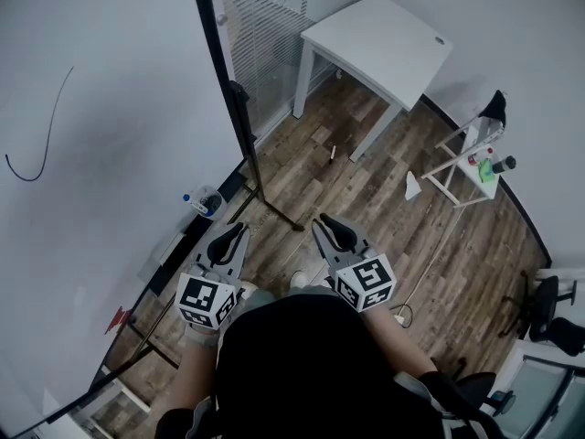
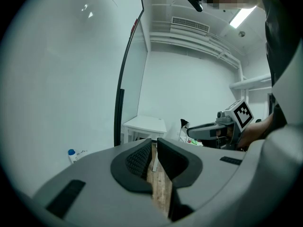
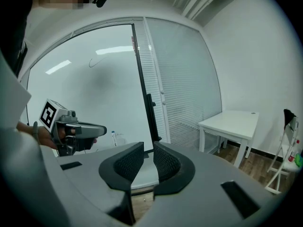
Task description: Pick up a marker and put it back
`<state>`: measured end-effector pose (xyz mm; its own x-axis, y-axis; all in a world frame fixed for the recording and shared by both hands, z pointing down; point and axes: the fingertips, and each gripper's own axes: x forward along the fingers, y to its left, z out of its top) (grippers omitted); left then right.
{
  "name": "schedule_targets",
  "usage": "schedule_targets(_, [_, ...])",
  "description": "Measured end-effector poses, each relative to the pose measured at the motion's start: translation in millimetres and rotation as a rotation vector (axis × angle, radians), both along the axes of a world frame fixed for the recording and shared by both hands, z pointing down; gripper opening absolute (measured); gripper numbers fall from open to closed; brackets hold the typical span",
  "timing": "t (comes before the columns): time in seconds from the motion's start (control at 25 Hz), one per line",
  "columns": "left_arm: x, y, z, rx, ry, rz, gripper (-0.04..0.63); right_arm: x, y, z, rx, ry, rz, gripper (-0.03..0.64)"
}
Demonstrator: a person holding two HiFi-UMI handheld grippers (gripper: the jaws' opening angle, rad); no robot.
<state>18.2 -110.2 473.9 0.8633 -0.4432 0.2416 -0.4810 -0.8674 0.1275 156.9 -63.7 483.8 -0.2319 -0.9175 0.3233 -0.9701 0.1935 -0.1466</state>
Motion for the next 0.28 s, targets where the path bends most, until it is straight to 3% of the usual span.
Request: schedule_targets(0.28, [-7.6,-2.0,0.2,-0.002,0.003,-0.012,0.049,-3.7,-3.8,-0.8,0.001,0.004,-0.004,0.086])
